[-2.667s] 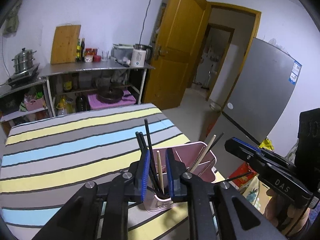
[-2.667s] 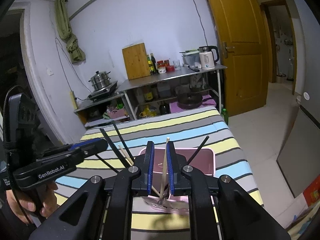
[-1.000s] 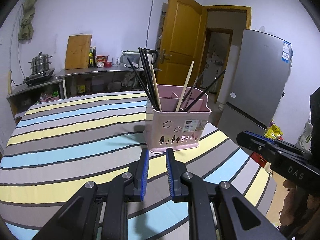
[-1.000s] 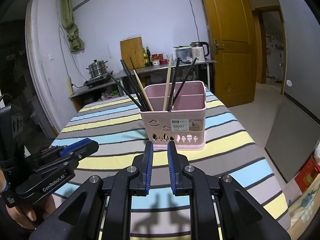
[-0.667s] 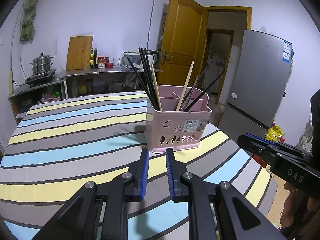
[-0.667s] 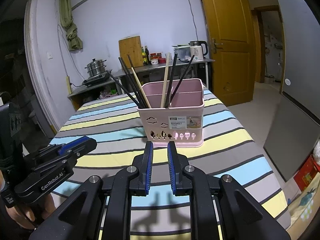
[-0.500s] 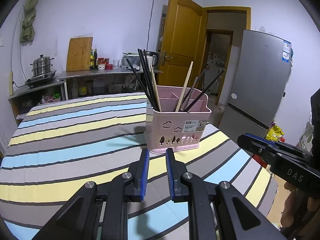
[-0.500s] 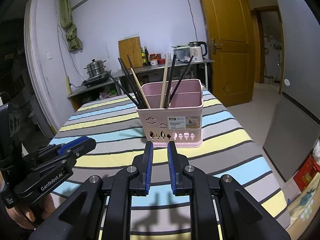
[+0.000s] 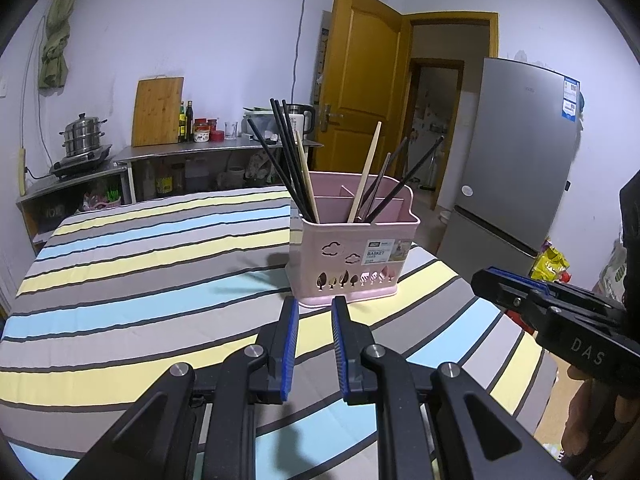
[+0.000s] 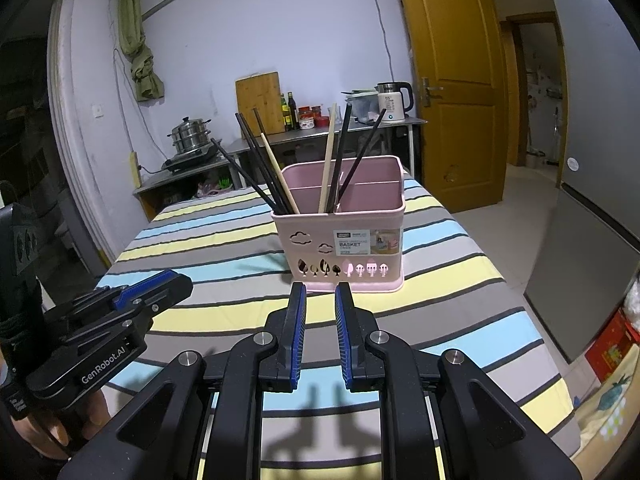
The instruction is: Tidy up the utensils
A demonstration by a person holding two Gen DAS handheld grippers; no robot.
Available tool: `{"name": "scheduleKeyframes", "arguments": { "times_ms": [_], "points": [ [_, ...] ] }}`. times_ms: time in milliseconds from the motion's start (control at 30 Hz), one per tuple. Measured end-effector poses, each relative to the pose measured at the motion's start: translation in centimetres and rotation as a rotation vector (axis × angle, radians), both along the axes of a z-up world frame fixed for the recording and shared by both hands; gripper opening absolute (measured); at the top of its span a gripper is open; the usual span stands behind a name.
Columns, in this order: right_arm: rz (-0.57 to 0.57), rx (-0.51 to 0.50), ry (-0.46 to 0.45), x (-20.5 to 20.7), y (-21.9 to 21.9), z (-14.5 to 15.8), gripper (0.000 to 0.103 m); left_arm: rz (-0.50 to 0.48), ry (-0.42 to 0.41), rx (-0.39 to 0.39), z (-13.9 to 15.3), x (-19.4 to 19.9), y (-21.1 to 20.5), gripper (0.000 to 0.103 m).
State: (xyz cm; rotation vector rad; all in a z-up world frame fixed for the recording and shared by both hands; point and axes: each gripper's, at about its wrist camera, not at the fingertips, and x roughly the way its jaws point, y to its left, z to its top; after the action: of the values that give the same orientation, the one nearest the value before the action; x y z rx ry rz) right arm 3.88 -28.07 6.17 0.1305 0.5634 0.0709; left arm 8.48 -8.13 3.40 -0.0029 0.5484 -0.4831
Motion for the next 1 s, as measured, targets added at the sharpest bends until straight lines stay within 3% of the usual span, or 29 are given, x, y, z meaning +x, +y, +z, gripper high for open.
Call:
{"name": "scheduleKeyframes", "arguments": {
  "times_ms": [1000],
  "points": [
    [0.001,-0.003,0.008,0.10,0.38,-0.24,0.015,-0.015,-0.003,0.014,0.08,-0.19,-0.28,0.016]
  ]
}}
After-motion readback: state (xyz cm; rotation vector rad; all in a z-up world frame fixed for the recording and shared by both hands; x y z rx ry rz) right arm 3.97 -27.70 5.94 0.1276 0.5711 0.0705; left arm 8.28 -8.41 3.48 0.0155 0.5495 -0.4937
